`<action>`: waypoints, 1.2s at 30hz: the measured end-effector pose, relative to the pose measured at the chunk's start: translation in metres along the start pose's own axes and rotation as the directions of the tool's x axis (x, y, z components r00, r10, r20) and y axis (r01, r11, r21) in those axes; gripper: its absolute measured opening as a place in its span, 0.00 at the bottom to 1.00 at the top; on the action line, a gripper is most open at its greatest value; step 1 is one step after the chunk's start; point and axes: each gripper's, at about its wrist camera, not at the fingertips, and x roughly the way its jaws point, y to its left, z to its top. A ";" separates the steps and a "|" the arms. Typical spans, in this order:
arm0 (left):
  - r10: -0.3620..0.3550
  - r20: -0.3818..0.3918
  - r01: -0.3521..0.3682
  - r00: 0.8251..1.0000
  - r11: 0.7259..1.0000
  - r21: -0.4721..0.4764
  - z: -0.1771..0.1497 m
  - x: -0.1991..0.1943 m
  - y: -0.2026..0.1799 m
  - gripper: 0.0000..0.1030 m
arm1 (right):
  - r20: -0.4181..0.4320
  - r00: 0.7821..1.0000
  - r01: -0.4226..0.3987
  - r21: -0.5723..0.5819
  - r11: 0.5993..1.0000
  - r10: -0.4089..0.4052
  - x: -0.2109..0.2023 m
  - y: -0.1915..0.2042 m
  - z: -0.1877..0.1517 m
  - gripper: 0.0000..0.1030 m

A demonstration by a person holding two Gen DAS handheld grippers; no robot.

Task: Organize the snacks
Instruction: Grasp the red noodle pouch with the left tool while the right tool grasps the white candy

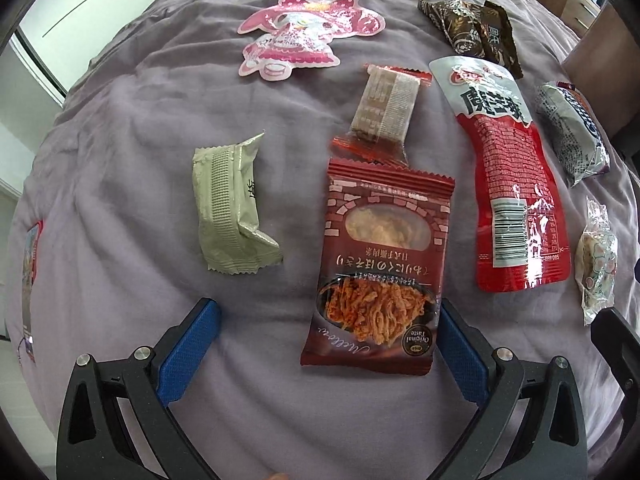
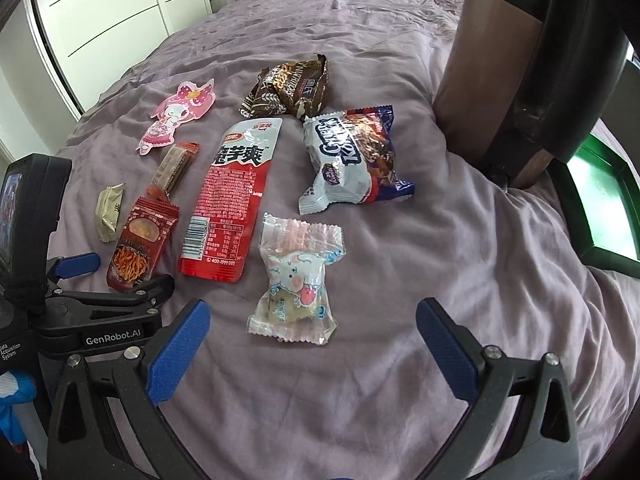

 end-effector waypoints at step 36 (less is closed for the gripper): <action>-0.126 -0.096 0.127 0.987 0.992 0.004 0.044 0.010 0.000 0.45 | -0.008 0.982 -0.187 0.013 0.982 0.187 0.017 -0.011 0.003 0.81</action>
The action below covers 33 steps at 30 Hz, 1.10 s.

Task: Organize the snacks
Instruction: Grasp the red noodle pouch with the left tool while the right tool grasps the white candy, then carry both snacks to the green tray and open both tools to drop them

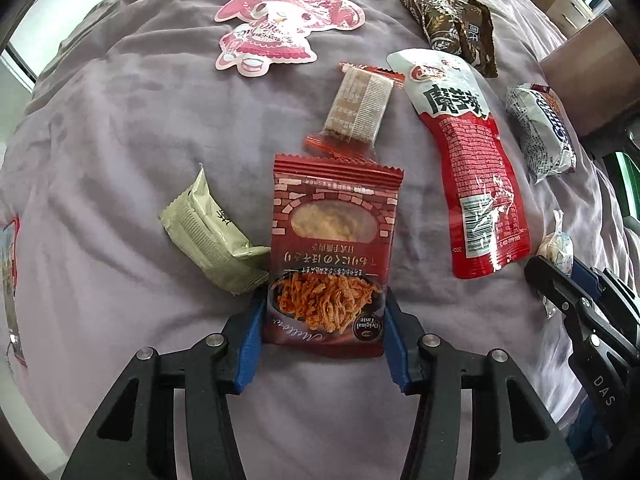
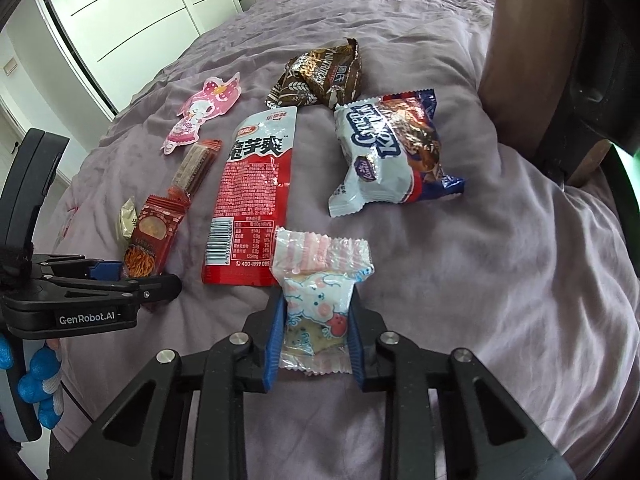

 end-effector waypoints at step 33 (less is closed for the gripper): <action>-0.148 0.239 0.072 0.960 0.952 0.299 -0.055 -0.135 -0.167 0.45 | 0.254 0.961 0.064 0.180 0.982 -0.109 -0.161 -0.105 -0.018 0.81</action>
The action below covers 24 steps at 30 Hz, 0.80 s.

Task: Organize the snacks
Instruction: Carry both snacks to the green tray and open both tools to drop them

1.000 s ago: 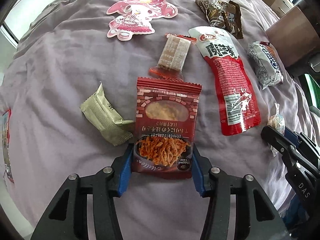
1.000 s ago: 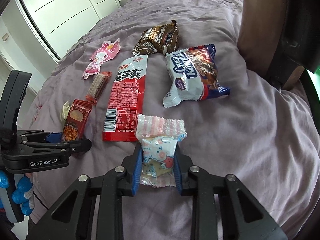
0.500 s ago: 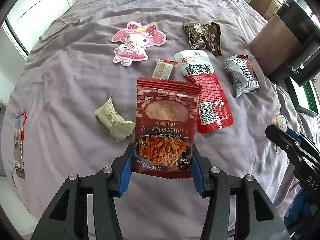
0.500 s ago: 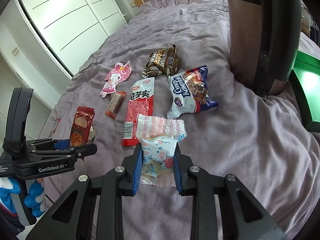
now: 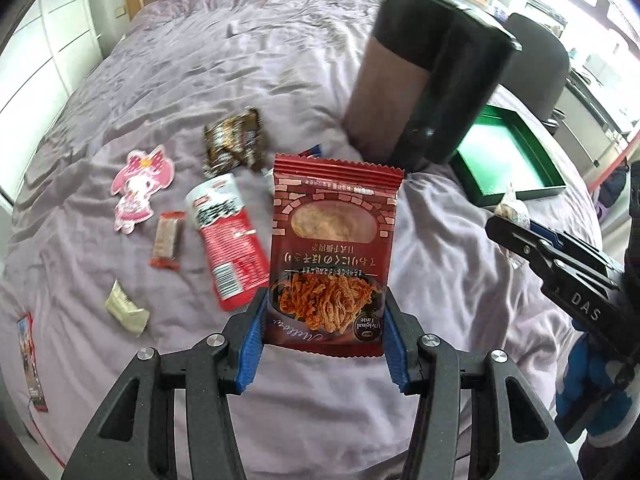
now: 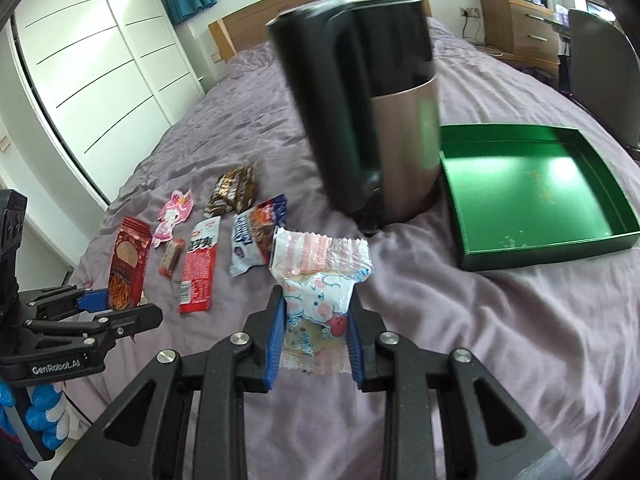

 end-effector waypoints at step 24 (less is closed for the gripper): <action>-0.153 -0.020 0.151 0.988 0.933 0.327 0.126 0.103 -0.226 0.45 | 0.091 0.948 0.281 0.221 0.934 -0.306 -0.010 -0.232 0.088 0.81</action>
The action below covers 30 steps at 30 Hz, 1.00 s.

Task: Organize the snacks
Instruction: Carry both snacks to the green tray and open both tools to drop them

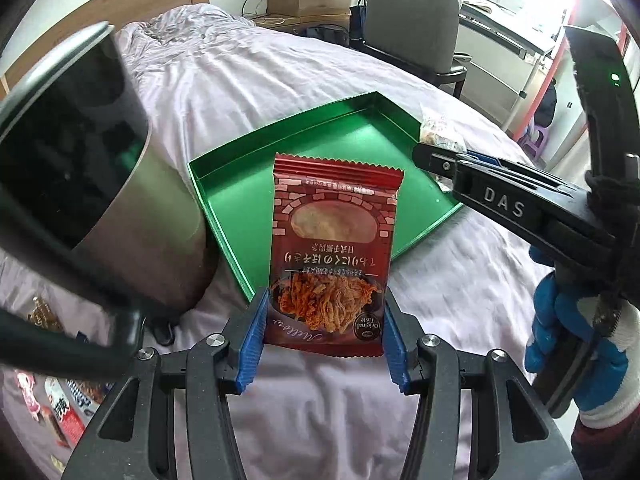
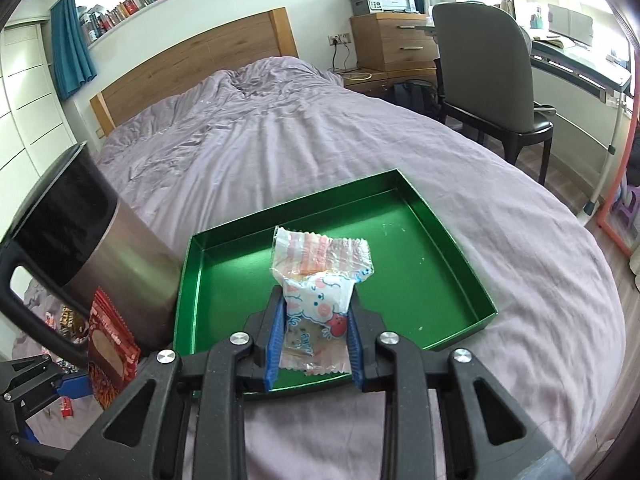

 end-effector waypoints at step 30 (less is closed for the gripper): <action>0.034 -0.123 -0.042 0.992 0.997 -0.060 0.023 0.098 0.009 0.50 | -0.127 0.986 0.107 -0.026 0.994 -0.109 0.073 -0.025 -0.020 1.00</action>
